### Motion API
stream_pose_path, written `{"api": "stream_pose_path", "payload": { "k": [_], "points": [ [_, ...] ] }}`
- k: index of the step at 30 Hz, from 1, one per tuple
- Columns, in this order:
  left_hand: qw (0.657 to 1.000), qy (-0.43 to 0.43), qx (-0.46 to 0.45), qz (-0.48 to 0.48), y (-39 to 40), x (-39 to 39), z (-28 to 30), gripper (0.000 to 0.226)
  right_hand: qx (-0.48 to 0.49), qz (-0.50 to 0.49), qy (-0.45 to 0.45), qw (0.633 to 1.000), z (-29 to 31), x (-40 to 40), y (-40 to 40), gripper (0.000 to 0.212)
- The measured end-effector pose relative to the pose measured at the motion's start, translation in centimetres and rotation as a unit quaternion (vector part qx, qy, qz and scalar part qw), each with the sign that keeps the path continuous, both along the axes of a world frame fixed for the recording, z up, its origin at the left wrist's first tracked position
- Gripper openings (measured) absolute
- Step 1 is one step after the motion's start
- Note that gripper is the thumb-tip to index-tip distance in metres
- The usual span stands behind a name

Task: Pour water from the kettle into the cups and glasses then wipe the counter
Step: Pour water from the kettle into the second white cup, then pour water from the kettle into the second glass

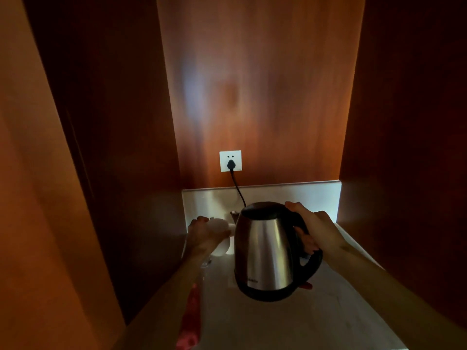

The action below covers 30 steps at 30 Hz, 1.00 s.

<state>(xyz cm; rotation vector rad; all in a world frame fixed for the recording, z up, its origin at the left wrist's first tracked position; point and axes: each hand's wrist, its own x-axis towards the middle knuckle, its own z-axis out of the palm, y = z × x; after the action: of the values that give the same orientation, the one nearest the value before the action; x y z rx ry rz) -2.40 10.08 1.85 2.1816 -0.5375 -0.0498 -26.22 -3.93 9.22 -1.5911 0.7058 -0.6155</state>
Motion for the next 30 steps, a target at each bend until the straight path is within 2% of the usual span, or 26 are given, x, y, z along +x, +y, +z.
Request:
{"api": "stream_pose_path", "payload": {
  "k": [2, 7, 11, 19, 23, 27, 30],
  "points": [
    [1.000, -0.009, 0.016, 0.010, -0.5, 1.8, 0.0, 0.085, 0.005, 0.002, -0.001, 1.000, 0.1, 1.8, -0.8, 0.058],
    [0.999, 0.002, 0.016, 0.035, -2.2, 6.6, 0.2, 0.090, 0.021, 0.038, -0.025, 0.999, 0.3, 5.7, -2.7, 0.059],
    [0.999, -0.007, 0.035, 0.039, -3.8, 9.5, 0.1, 0.082, 0.022, 0.054, -0.033, 0.998, 0.5, 8.0, -4.1, 0.060],
    [0.997, 0.039, 0.023, 0.060, -6.5, 14.4, -2.9, 0.081, 0.018, 0.074, -0.035, 0.996, 0.7, 11.5, -7.2, 0.056],
    [0.995, 0.047, 0.048, 0.067, -7.5, 15.7, -4.6, 0.075, 0.018, 0.081, -0.026, 0.996, 0.5, 12.9, -8.2, 0.059],
    [0.995, 0.067, 0.045, 0.060, -8.2, 17.1, -6.5, 0.090, 0.022, 0.085, -0.018, 0.996, 0.3, 13.9, -8.8, 0.058],
    [0.994, 0.068, 0.059, 0.067, -8.7, 17.2, -7.5, 0.074, 0.024, 0.090, -0.017, 0.996, 0.2, 14.3, -9.2, 0.058]
  ]
}}
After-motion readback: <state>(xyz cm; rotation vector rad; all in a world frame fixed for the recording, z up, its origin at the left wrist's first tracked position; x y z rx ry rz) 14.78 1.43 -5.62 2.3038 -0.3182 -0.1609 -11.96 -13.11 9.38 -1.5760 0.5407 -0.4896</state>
